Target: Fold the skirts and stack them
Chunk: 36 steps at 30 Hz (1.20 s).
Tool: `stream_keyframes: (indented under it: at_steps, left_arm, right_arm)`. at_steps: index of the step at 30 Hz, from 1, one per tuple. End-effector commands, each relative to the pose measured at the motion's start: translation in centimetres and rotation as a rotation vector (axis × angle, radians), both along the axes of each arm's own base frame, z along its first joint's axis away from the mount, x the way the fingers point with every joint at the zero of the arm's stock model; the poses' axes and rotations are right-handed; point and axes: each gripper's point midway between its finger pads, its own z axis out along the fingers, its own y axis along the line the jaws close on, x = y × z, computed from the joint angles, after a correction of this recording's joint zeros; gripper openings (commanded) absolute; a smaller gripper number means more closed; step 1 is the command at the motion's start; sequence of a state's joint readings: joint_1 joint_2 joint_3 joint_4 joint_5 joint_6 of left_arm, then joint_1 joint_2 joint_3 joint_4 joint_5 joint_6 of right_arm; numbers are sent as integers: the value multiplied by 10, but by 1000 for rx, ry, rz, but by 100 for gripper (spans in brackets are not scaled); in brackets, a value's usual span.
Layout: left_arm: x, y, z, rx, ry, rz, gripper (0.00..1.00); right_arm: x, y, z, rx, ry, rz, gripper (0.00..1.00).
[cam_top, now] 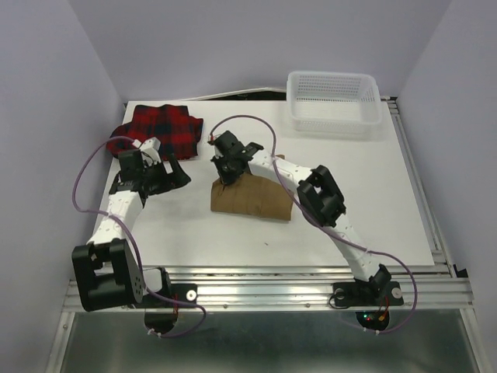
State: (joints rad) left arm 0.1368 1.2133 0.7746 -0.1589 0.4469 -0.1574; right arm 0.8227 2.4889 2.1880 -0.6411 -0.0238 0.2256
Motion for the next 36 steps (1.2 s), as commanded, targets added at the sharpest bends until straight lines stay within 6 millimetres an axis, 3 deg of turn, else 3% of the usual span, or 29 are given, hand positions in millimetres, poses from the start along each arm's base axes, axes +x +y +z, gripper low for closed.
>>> stream_keyframes:
  at_steps: [1, 6, 8, 9, 10, 11, 15, 19, 21, 22, 27, 32, 36]
  left_arm:
    - [3, -27, -9, -112, 34, -139, 99]
    - [9, -32, -6, -140, 31, -163, 99]
    - [10, -30, -1, -127, 11, -164, 99]
    - [8, -29, 2, -116, -5, -164, 99]
    - [7, -29, 3, -110, -12, -164, 99]
    - [6, -29, 4, -104, -19, -165, 99]
    - [1, -25, 8, -74, -45, -154, 99]
    - [2, -24, 10, -73, -59, -133, 99]
    - [3, -21, 8, -67, -56, -115, 99]
    - [3, -20, 7, -68, -55, -106, 99]
    - [6, -18, 3, -74, -36, -86, 99]
    - [7, -18, 1, -74, -26, -86, 99]
    - [6, -16, 0, -65, -28, -73, 99]
  right_arm:
    - [-14, 1, 24, 101, 53, 67, 1]
    - [-17, 2, 54, 125, 12, 125, 1]
    - [-13, -13, 45, 25, 5, 120, 17]
    - [-9, -14, 52, 15, -17, 114, 23]
    - [-7, -17, 53, 2, -28, 109, 45]
    - [-1, -22, 62, -14, -66, 90, 54]
    - [4, -23, 85, -35, -182, 37, 59]
    - [4, -10, 91, -5, -219, 21, 57]
    - [-1, -2, 77, -10, -189, 33, 55]
    - [-7, 8, 81, 11, -177, 39, 54]
    - [-10, 23, 58, 20, -126, 38, 51]
    - [-17, 24, 24, -26, -82, 50, 51]
    - [-22, 9, -18, -122, -38, 39, 52]
